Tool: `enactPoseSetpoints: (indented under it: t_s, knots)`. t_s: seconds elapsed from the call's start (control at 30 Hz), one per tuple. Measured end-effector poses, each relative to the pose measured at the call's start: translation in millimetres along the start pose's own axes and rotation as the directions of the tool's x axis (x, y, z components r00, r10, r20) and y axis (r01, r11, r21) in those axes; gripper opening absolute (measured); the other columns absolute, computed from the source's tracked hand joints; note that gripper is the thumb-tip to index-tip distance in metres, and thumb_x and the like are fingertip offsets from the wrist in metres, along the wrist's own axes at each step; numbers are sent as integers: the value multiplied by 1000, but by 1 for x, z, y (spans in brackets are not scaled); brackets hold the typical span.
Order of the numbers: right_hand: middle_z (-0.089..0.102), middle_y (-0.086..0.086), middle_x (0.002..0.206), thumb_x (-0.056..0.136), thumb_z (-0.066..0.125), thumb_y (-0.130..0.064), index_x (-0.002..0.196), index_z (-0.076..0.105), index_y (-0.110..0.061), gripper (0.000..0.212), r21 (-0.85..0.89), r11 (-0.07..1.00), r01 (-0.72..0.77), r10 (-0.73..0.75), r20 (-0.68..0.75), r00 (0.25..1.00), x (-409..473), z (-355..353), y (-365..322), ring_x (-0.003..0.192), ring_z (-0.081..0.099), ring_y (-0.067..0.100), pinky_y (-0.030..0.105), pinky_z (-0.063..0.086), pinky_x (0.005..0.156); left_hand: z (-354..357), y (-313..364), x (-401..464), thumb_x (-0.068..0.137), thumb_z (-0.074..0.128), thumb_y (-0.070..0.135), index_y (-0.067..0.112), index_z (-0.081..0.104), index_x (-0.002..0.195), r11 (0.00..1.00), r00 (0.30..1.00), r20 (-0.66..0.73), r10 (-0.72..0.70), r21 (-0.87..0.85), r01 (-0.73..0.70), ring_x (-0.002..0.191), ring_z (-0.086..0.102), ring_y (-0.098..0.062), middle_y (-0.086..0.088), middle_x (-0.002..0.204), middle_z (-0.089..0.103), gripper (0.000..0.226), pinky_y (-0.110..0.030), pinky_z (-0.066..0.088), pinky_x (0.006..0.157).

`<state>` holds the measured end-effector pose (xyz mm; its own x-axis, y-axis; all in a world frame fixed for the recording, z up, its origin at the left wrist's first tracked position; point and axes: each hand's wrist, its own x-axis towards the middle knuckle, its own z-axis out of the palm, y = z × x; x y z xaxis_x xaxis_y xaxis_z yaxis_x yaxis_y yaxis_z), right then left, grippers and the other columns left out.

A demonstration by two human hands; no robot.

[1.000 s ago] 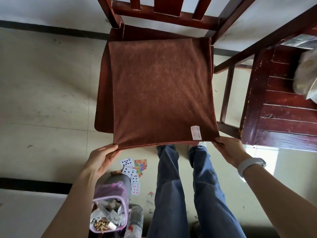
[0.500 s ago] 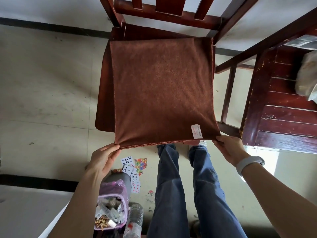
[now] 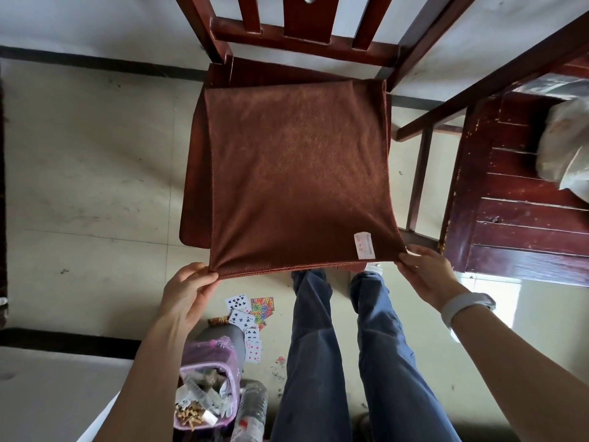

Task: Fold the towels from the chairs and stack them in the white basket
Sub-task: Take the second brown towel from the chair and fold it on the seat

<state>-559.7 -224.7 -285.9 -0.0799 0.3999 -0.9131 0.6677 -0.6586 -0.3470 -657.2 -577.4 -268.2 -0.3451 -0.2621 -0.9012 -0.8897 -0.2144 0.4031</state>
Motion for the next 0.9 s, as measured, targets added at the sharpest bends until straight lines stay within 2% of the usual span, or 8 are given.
enactPoseSetpoints:
  t_s: [0.13,0.23,0.37,0.5,0.57,0.67,0.73,0.9]
  knots:
    - [54,15,93,83,53,11,89,52,-8,21,1,993,119,-119,67,991,-29,-2,-32,75,60,23,17,56,57,14,29,-37,79,49,-20,15,51,74,944,954,14,299,144,-297,92,54,-18,0,96,54,35,-26,50,79]
    - [58,16,82,85,50,10,75,55,-10,22,-26,975,219,-212,168,963,-59,-3,-66,74,62,27,20,58,58,25,61,-68,80,49,-17,15,57,73,866,884,110,454,181,-467,90,57,-11,-1,108,56,35,-21,47,72]
    - [66,6,73,86,48,11,77,62,-7,25,-40,926,377,-357,236,904,-99,2,-117,56,65,4,13,54,56,38,108,-104,79,48,-17,12,68,76,765,807,173,564,257,-590,71,61,-1,-5,88,66,36,-19,50,74]
    - [64,14,89,81,51,15,87,64,-8,28,-101,828,552,-501,312,807,-131,4,-161,82,63,21,19,54,78,46,149,-143,76,50,-14,30,71,64,625,711,254,656,347,-700,74,62,3,17,71,69,50,-4,46,72]
    - [64,14,92,79,56,12,93,65,-13,31,-176,744,644,-560,362,745,-148,2,-178,87,58,22,23,49,83,48,165,-166,80,52,-12,24,68,73,545,666,323,673,392,-741,78,61,4,13,80,67,40,-4,44,73]
    - [63,10,87,80,62,3,104,64,-8,27,-355,523,775,-679,376,630,-175,0,-198,66,56,7,5,44,60,48,184,-191,80,63,-3,25,65,80,433,616,456,642,448,-782,79,61,1,11,87,63,28,-4,44,73]
    - [61,10,91,81,63,-1,104,64,-6,24,-437,357,825,-766,369,527,-190,-3,-207,61,54,2,-1,40,59,47,191,-199,76,68,-2,26,65,82,391,592,510,624,452,-802,74,62,4,12,91,59,29,2,42,70]
    - [58,8,91,82,61,0,93,67,0,12,-484,133,865,-865,369,340,-216,-14,-217,56,57,-6,-5,35,61,47,200,-214,73,70,-1,8,71,96,172,427,475,769,490,-855,83,60,-10,-6,95,59,25,-2,42,76]
